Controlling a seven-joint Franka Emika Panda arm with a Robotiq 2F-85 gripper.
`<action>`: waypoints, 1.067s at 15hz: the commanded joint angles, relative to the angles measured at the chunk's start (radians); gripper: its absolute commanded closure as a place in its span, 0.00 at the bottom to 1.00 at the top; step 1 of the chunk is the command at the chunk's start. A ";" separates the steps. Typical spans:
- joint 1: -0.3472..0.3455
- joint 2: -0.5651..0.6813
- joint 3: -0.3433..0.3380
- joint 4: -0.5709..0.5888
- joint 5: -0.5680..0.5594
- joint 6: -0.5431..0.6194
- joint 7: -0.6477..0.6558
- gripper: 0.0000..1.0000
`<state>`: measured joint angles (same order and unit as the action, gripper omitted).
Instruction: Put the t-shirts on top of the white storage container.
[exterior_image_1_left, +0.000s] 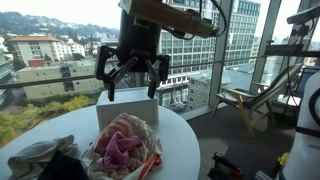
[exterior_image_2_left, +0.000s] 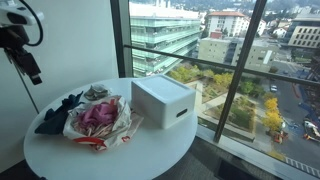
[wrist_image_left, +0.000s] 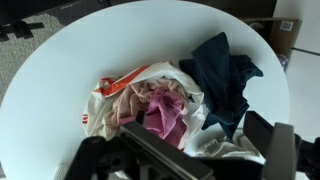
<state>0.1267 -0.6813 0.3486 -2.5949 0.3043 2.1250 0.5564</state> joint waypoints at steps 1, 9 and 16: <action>0.006 0.179 0.019 -0.027 0.039 0.188 0.015 0.00; -0.086 0.656 0.026 0.022 -0.279 0.578 0.282 0.00; 0.052 0.930 -0.208 0.223 -0.626 0.626 0.554 0.00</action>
<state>0.0884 0.1461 0.2340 -2.4830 -0.2248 2.7315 1.0082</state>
